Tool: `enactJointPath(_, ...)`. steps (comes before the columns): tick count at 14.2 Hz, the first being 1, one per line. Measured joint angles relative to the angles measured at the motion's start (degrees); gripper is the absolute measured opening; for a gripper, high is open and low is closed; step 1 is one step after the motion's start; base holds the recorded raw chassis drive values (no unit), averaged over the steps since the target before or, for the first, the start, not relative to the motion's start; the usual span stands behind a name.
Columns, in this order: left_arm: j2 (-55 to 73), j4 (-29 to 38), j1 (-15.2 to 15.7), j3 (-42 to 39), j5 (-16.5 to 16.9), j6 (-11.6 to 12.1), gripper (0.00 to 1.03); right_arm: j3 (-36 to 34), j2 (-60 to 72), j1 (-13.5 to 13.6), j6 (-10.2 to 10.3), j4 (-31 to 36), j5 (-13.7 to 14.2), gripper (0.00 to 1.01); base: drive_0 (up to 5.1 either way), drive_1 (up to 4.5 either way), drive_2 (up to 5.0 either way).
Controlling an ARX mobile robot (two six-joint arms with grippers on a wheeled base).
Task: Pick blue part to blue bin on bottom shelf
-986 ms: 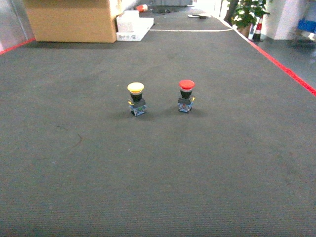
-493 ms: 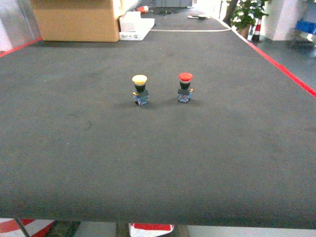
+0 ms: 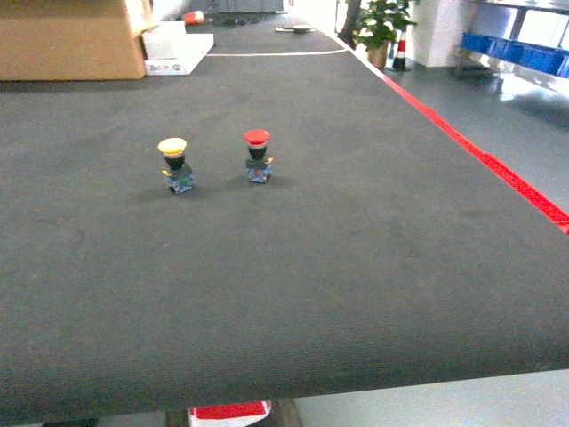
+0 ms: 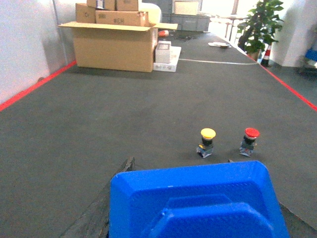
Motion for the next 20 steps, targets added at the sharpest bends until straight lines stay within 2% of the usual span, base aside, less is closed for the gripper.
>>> enactJointPath(20,0.0,0.0,0.0,0.0,0.0,0.0,0.45,0.0,0.0,0.0,0.0,0.0,0.0,0.98,-1.6,-1.60,-1.6)
